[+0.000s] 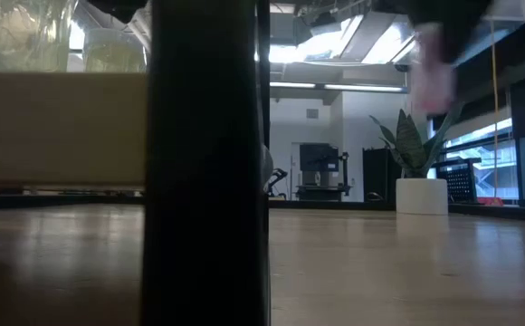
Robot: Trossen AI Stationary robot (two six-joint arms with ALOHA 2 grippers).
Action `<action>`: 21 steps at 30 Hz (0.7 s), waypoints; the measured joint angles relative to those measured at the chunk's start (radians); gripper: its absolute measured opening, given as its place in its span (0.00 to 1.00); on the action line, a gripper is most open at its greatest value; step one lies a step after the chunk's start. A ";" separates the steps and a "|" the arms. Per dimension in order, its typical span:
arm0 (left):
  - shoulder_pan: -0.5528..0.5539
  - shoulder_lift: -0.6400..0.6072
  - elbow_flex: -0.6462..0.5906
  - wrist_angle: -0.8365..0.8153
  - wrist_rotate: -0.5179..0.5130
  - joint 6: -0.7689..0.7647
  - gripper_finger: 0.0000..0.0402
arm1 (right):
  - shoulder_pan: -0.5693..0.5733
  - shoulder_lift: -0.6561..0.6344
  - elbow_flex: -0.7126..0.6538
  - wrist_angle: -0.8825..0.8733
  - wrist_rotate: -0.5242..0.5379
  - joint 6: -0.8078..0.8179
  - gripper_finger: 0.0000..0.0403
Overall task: Pick and place medicine bottles onto shelf by color
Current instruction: Put the pink pill bottle on the shelf aligned with the other pink pill bottle
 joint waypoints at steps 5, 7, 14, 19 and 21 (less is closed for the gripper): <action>-0.019 0.000 0.000 -0.026 0.008 -0.015 0.40 | -0.099 -0.077 0.000 0.034 0.010 -0.127 0.31; -0.030 0.000 0.001 -0.044 0.008 -0.015 0.40 | -0.148 -0.104 0.000 0.071 0.010 -0.171 0.31; -0.065 0.000 0.001 -0.052 0.008 -0.015 0.40 | -0.346 -0.113 0.000 0.175 -0.060 -0.249 0.31; -0.078 0.000 0.001 -0.052 0.008 -0.015 0.40 | -0.456 -0.063 0.000 0.261 -0.082 -0.272 0.31; -0.078 0.000 0.001 -0.052 0.008 -0.015 0.40 | -0.487 -0.043 0.000 0.299 -0.114 -0.293 0.31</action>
